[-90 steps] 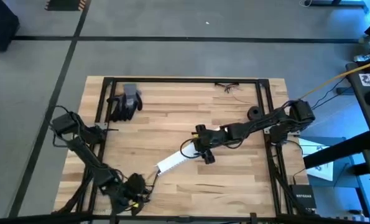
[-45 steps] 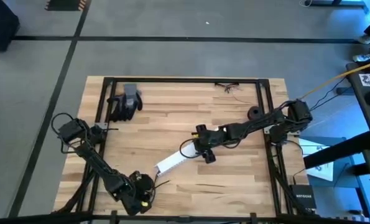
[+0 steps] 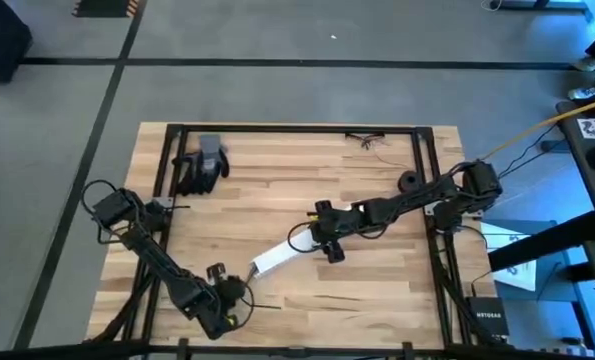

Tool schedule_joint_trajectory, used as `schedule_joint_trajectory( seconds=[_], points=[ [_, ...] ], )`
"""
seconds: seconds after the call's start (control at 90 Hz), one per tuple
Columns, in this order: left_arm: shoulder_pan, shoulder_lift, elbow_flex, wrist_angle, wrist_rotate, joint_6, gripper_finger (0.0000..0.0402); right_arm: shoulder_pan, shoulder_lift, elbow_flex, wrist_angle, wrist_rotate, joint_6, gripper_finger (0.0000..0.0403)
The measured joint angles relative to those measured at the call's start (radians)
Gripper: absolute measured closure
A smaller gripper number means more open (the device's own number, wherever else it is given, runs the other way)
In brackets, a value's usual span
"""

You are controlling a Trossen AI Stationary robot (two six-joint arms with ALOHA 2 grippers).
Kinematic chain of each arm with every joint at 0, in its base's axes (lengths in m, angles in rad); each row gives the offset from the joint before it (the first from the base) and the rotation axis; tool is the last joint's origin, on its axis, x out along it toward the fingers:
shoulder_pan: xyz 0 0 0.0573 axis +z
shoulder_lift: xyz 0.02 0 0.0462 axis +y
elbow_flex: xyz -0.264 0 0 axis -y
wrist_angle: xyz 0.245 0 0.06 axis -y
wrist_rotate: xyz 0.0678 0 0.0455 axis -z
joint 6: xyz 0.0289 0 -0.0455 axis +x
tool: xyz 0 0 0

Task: Ziptie cables
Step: Close the white cable duct

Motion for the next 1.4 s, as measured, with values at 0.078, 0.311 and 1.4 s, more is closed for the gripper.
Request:
schedule_joint_trajectory(
  seconds=[0.078, 0.311, 1.4],
  points=[
    [0.013, 0.002, 0.018, -0.078, -0.017, 0.047, 0.0382, 0.000, 0.000, 0.000, 0.001, -0.012, 0.001, 0.0127],
    [0.068, 0.004, 0.038, -0.173, -0.072, 0.236, 0.0382, 0.000, 0.022, 0.001, 0.022, -0.029, -0.003, 0.0127],
    [0.090, 0.004, 0.034, -0.167, -0.119, 0.373, 0.0380, -0.116, 0.127, 0.170, -0.249, -0.199, -0.108, 0.0127]
  ],
)
